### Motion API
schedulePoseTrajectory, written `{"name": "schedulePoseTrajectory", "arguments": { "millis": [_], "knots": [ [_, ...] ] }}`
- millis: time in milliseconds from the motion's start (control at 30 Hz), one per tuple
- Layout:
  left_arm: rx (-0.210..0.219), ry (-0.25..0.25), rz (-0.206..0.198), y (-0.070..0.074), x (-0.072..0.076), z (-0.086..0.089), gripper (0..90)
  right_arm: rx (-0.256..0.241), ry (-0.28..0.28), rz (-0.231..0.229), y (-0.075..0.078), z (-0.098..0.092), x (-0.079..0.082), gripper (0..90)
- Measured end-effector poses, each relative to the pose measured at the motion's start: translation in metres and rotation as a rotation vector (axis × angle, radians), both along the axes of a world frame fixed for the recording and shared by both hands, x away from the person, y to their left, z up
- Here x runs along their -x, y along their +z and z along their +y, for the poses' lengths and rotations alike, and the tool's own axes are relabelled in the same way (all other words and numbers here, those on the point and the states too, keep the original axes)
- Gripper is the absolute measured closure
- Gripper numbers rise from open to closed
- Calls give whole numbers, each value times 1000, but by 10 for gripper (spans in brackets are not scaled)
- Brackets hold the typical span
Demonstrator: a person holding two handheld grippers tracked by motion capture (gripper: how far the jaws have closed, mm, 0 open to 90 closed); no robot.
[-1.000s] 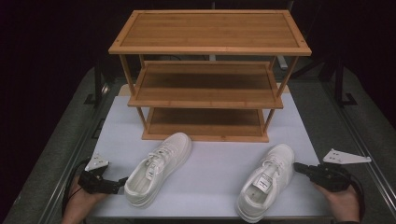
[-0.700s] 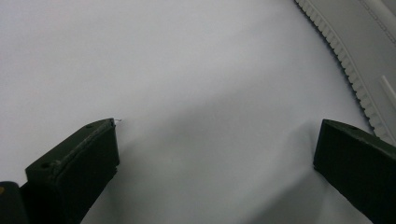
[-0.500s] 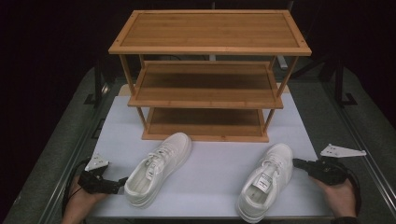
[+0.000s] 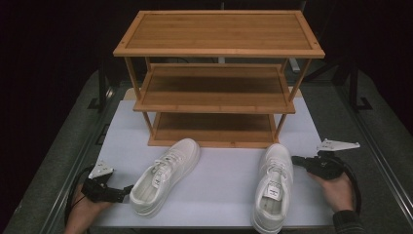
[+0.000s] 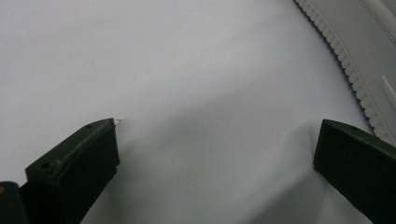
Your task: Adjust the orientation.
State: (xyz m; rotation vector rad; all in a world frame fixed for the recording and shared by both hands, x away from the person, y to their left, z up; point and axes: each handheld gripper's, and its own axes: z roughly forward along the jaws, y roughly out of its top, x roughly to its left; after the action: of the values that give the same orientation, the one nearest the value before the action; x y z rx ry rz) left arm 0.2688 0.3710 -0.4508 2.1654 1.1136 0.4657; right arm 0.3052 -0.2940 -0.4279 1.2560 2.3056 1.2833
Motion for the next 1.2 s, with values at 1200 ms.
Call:
{"name": "schedulePoseTrajectory", "arguments": {
  "millis": [1200],
  "knots": [
    [0,0,4,0,0,0,0,29,136,22,6,84,-45,834]
  ]
}}
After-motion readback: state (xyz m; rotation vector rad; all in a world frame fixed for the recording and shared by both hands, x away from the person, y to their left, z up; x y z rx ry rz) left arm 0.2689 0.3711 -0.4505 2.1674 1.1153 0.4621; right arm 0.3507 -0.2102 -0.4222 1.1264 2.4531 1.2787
